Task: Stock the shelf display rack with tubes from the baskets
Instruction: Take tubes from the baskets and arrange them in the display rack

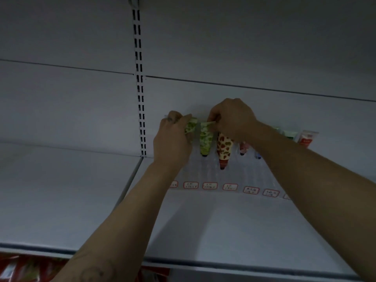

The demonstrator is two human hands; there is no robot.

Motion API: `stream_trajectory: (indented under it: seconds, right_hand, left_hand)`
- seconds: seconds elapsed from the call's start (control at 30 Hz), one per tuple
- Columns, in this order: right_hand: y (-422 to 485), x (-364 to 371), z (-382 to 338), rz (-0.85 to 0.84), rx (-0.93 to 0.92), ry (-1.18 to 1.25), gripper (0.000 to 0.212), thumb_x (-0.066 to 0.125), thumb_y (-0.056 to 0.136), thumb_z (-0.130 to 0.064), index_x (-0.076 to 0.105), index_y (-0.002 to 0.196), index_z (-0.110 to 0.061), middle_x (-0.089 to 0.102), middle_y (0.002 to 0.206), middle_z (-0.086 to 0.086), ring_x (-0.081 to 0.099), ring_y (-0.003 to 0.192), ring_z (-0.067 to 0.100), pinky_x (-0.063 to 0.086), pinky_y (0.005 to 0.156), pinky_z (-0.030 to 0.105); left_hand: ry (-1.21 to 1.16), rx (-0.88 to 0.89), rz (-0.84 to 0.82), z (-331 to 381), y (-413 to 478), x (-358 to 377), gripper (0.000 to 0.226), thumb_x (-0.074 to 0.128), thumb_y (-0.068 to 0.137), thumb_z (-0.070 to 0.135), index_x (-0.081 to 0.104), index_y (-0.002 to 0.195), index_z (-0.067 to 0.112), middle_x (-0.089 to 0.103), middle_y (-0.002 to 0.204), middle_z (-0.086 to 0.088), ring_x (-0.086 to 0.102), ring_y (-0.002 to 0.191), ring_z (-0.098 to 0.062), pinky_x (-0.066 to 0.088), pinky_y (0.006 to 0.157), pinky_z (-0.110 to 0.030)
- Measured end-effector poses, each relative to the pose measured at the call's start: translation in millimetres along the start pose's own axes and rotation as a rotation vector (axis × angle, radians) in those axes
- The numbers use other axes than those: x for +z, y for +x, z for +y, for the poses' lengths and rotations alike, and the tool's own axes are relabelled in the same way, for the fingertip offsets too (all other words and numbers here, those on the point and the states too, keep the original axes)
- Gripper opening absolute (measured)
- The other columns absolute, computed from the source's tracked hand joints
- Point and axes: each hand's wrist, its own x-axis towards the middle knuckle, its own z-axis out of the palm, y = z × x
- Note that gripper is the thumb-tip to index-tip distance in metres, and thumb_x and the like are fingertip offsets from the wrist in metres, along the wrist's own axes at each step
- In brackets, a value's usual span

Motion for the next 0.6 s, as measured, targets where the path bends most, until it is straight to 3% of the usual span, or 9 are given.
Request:
stream_trajectory:
  seconds: [0.27,0.4,0.6]
  right_hand:
    - [6.8,3.2,4.9,-0.008,-0.009,-0.013,0.025,0.072,0.082,-0.026,0.074,0.100,-0.009,0.072,0.098,0.008,0.064,0.085,0.022,0.046,0.072,0.023]
    - [4.8,6.6,10.0,0.000,0.007,-0.018,0.023,0.070,0.084,-0.025,0.074,0.100,-0.009,0.072,0.096,0.009,0.064,0.085,0.022,0.043,0.069,0.023]
    - [4.6,5.2,8.5,-0.008,-0.037,-0.025,0.023,0.072,0.081,-0.018,0.073,0.102,-0.008,0.070,0.101,0.010,0.064,0.090,0.025,0.050,0.078,0.027]
  left_hand:
    - [0.002,0.016,0.051,4.0,7.0,2.4,0.021,0.063,0.087,0.012,0.066,0.108,0.008,0.054,0.116,-0.010,0.049,0.102,-0.028,0.037,0.068,-0.030]
    - [-0.009,-0.001,0.060,3.2,8.4,6.4,0.021,0.062,0.087,0.010,0.064,0.108,0.008,0.057,0.111,-0.010,0.049,0.103,-0.029,0.039,0.068,-0.032]
    - [-0.023,-0.001,0.059,2.4,8.9,9.4,0.021,0.063,0.086,0.012,0.062,0.107,0.007,0.058,0.109,-0.010,0.049,0.103,-0.029,0.035,0.068,-0.030]
